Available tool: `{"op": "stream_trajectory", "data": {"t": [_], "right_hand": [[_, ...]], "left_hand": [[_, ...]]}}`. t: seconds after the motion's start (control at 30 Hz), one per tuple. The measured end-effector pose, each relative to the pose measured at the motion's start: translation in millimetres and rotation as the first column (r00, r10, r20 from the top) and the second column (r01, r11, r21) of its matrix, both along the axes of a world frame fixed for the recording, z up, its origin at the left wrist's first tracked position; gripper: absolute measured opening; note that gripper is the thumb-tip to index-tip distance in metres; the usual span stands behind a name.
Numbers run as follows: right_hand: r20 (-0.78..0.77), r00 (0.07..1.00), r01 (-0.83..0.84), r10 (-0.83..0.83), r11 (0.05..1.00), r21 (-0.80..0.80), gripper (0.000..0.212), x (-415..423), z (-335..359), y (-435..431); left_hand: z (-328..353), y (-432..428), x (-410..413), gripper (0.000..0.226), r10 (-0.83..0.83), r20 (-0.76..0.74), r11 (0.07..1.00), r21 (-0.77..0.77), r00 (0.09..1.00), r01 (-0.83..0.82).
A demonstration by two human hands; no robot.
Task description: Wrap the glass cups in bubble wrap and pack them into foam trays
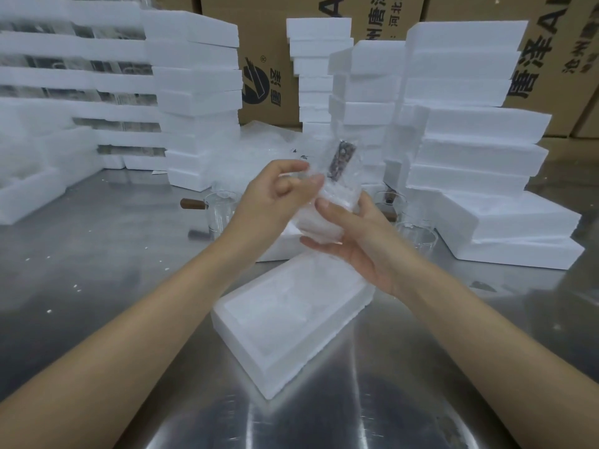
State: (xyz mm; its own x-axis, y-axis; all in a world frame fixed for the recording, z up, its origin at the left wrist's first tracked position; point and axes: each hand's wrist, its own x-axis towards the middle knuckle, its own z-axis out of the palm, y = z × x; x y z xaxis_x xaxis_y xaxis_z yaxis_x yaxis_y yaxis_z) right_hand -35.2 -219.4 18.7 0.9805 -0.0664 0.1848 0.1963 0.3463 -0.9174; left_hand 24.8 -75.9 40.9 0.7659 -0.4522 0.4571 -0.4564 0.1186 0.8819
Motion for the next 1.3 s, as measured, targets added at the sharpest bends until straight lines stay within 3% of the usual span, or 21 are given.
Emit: {"op": "stream_trajectory", "data": {"t": [0.13,0.27,0.33,0.43,0.53,0.6,0.83,0.97,1.03,1.13,1.23,1.3], "right_hand": [[0.048,0.999,-0.002,0.009,0.991,-0.135,0.061,3.6,-4.6,-0.4],[0.032,0.998,0.064,-0.056,0.929,-0.364,0.049,1.3,-0.9,-4.5],[0.012,0.998,0.057,-0.057,0.893,-0.447,0.053,-0.6,-0.2,-3.1],[-0.012,1.000,-0.001,-0.003,0.952,-0.305,0.057,1.2,-0.6,-2.6],[-0.002,1.000,-0.031,0.031,0.997,-0.067,0.026,-1.0,5.7,-1.3],[-0.008,0.998,-0.064,0.064,0.997,0.038,0.021,-4.0,8.6,-1.9],[0.017,0.975,-0.218,0.220,0.973,-0.072,0.036,-8.1,6.1,7.6],[0.018,0.964,-0.266,0.266,0.964,-0.026,0.028,-6.4,4.0,9.1],[0.030,0.974,-0.226,0.226,0.974,-0.004,0.024,-4.6,3.3,8.5],[0.046,0.993,-0.113,0.110,0.992,0.058,0.030,-1.5,2.3,4.1],[0.074,0.997,-0.029,0.022,0.995,0.095,0.023,-1.7,3.0,0.1],[0.088,0.996,-0.004,-0.004,0.996,0.091,0.028,-2.2,3.7,-1.7]], "left_hand": [[-3.8,-2.7,-5.0,0.040,-0.078,0.047,0.997,0.020,0.996,0.078],[-2.9,-0.4,-3.3,0.049,0.035,0.108,0.999,0.026,0.994,-0.038],[-4.1,1.3,-0.7,0.051,0.065,0.132,0.995,0.061,0.989,-0.074],[-5.5,2.5,4.2,0.045,0.070,0.170,0.993,0.079,0.983,-0.084],[-2.4,3.7,5.6,0.039,0.125,0.164,0.991,-0.063,0.978,-0.116],[-0.3,4.5,6.2,0.039,0.113,0.165,0.990,-0.101,0.980,-0.097],[-5.4,5.7,6.5,0.043,-0.009,0.115,0.993,-0.118,0.993,0.023],[-6.6,10.2,12.4,0.063,-0.015,0.073,0.995,-0.095,0.997,0.022],[-8.1,7.6,13.8,0.067,0.017,0.067,0.992,-0.123,0.998,-0.008],[-7.6,1.5,17.9,0.052,0.093,-0.004,0.983,-0.157,0.996,-0.092],[-8.3,2.9,23.6,0.038,0.097,-0.030,0.995,0.023,0.995,-0.097],[-10.0,5.5,25.4,0.033,0.063,-0.011,0.997,0.051,0.998,-0.062]]}}
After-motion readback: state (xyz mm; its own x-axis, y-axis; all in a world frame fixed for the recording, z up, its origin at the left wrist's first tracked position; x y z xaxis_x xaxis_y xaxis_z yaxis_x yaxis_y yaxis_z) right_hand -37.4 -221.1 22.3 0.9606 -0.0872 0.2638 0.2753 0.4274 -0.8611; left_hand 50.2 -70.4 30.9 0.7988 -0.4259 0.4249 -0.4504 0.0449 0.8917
